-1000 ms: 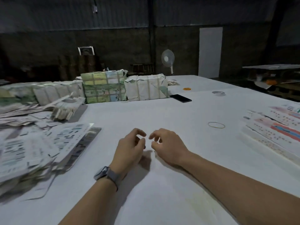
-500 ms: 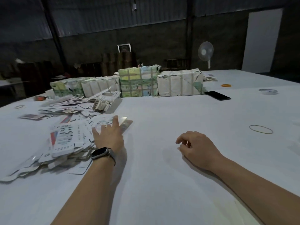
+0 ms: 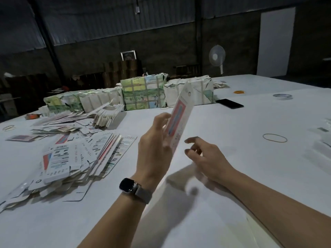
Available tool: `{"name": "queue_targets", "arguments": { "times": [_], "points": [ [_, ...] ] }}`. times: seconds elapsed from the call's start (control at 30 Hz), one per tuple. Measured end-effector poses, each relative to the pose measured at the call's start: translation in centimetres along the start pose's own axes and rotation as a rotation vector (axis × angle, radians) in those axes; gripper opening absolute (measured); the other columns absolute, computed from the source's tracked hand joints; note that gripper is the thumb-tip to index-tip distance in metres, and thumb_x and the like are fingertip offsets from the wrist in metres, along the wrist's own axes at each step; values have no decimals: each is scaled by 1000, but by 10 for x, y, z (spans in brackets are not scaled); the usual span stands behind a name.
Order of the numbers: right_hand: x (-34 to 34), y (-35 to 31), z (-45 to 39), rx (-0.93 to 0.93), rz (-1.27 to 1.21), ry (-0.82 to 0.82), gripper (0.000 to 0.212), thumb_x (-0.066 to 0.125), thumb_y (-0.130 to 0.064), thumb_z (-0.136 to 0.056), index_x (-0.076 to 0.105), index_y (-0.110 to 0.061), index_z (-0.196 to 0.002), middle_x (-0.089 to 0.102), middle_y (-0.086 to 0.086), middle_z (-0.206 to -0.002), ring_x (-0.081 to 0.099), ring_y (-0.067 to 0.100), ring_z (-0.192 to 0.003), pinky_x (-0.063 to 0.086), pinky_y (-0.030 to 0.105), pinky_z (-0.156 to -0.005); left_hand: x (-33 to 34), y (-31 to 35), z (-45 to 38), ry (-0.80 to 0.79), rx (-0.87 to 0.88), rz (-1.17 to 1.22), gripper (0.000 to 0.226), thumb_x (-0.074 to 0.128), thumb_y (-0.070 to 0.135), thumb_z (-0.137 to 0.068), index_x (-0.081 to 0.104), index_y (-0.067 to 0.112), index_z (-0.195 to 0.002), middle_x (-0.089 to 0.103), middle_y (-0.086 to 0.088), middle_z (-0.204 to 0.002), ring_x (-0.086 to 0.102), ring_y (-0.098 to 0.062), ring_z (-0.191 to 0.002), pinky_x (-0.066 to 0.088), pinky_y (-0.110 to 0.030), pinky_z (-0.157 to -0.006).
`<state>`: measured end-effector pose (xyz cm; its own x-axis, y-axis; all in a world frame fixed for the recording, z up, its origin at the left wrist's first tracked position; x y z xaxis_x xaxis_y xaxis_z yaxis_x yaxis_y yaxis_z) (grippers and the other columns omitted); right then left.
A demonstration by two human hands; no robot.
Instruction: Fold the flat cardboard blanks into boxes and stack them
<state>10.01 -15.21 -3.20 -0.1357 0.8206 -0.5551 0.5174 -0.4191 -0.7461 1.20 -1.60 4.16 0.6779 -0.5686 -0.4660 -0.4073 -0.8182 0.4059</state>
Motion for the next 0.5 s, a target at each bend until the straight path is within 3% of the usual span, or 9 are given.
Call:
{"name": "queue_targets", "arguments": {
  "times": [0.03, 0.1, 0.17, 0.23, 0.3, 0.37, 0.5],
  "points": [
    [-3, -1, 0, 24, -116, 36, 22, 54, -39, -94, 60, -32, -114, 65, -8, -88, 63, 8, -85, 53, 31, -76, 4, 2, 3, -7, -77, 150, 48, 60, 3, -95, 39, 28, -130, 67, -2, -126, 69, -3, -96, 56, -11, -66],
    [-9, -2, 1, 65, -324, 111, 30, 45, -48, -88, 62, -31, -106, 69, -8, -89, 64, 10, -82, 54, 27, -67, 14, -1, 10, -27, -242, 389, 45, 59, 4, -96, 44, 31, -129, 68, 8, -123, 71, 5, -92, 59, -17, -70],
    [-11, -3, 1, 88, -493, 144, 38, 42, -52, -89, 64, -28, -108, 73, -7, -94, 70, 12, -84, 56, 23, -66, 25, -9, 16, -84, -413, 540, 46, 58, 6, -97, 44, 34, -131, 68, 7, -117, 74, -2, -88, 63, -29, -68],
    [-11, -2, 3, 113, -545, 150, 36, 42, -50, -96, 63, -25, -111, 74, -1, -96, 73, 20, -87, 62, 34, -73, 36, -14, 22, -171, -551, 641, 45, 59, 5, -97, 46, 30, -132, 69, -2, -110, 74, -4, -84, 60, -25, -61],
    [-9, -3, 5, 101, -490, 125, 30, 42, -43, -104, 64, -24, -111, 75, 1, -95, 74, 24, -87, 62, 45, -78, 46, -15, 28, -235, -643, 708, 29, 57, 8, -100, 56, 23, -125, 74, -8, -102, 76, -11, -85, 58, -22, -63],
    [-4, -5, 6, 69, -442, 76, 27, 43, -42, -104, 62, -28, -115, 74, -3, -99, 73, 20, -89, 61, 48, -81, 54, -13, 35, -266, -745, 790, 19, 51, 24, -105, 65, 23, -118, 78, -4, -96, 76, -17, -87, 60, -26, -65],
    [3, -16, 9, -10, -430, 16, 34, 41, -49, -101, 42, -47, -134, 66, -21, -107, 69, 9, -100, 62, 34, -81, 65, -13, 46, -279, -1012, 1071, 55, 25, 65, -101, 71, 35, -109, 79, -7, -91, 77, -26, -78, 63, -38, -62]
  ]
}}
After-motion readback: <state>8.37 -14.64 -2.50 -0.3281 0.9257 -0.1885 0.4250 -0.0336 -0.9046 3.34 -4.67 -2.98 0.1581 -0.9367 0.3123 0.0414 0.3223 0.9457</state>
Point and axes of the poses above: each hand's wrist, its own z-axis away from the middle knuckle, its own x-axis out of the palm, y = z × x, the point moved 6 cm from there along -z, towards the middle knuckle
